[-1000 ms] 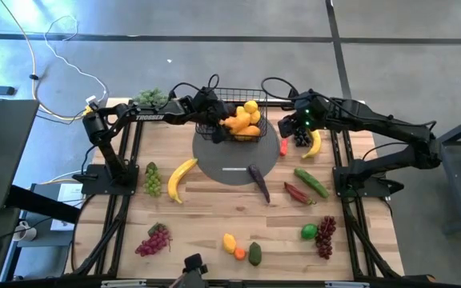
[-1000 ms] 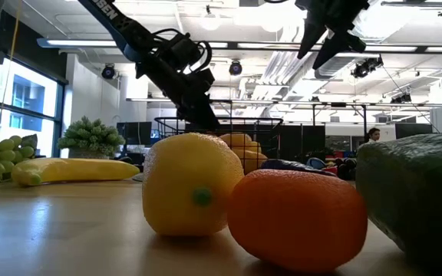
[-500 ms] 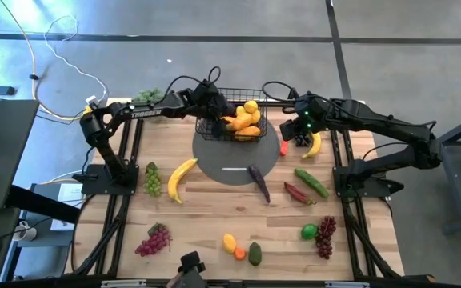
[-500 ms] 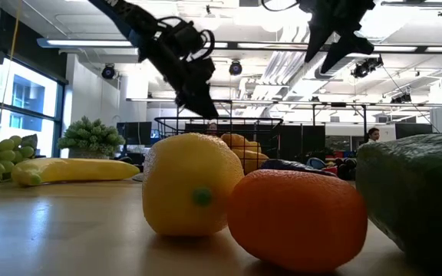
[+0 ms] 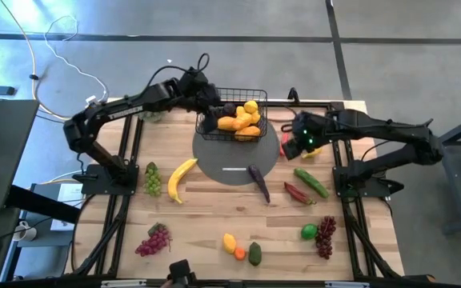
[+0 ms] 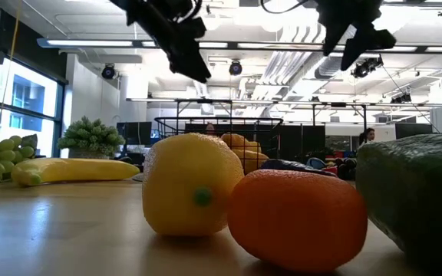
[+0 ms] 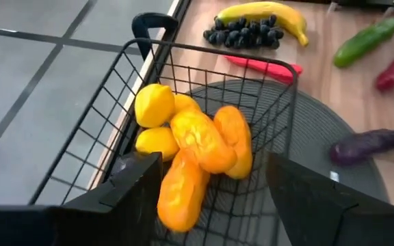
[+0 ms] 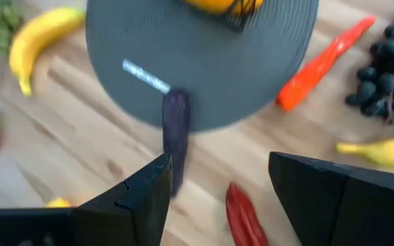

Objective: Build produce basket
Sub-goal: Put the lime into the black wire basket

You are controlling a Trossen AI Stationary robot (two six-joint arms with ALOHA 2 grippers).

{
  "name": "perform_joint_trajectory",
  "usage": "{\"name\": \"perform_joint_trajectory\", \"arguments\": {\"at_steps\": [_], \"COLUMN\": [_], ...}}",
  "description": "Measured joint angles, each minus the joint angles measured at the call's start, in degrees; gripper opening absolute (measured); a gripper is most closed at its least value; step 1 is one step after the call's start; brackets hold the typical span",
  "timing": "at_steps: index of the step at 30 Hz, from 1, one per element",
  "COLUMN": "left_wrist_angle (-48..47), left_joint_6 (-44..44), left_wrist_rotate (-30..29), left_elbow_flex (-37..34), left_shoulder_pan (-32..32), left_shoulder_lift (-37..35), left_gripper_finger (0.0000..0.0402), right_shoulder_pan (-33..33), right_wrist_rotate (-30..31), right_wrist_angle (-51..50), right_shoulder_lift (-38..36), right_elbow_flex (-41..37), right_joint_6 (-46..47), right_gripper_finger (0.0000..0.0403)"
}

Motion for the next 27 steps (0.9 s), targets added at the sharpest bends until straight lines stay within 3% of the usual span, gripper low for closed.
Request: {"name": "perform_joint_trajectory", "arguments": {"at_steps": [17, 27], "left_wrist_angle": [-10.08, -17.43], "left_joint_6": [0.20, -1.51], "left_wrist_rotate": [0.07, 0.03], "left_elbow_flex": [0.00, -0.02], "left_shoulder_pan": [-6.58, -11.05], "left_shoulder_lift": [-9.63, -10.76], "left_gripper_finger": [0.0250, 0.0250], "right_shoulder_pan": [18.91, 31.20], "right_wrist_rotate": [-1.98, -7.87], "right_wrist_angle": [-5.01, -4.74], "right_shoulder_lift": [1.36, 6.42], "right_elbow_flex": [0.00, 0.00], "right_joint_6": [7.34, 0.83], "right_gripper_finger": [0.0249, 0.0257]}}
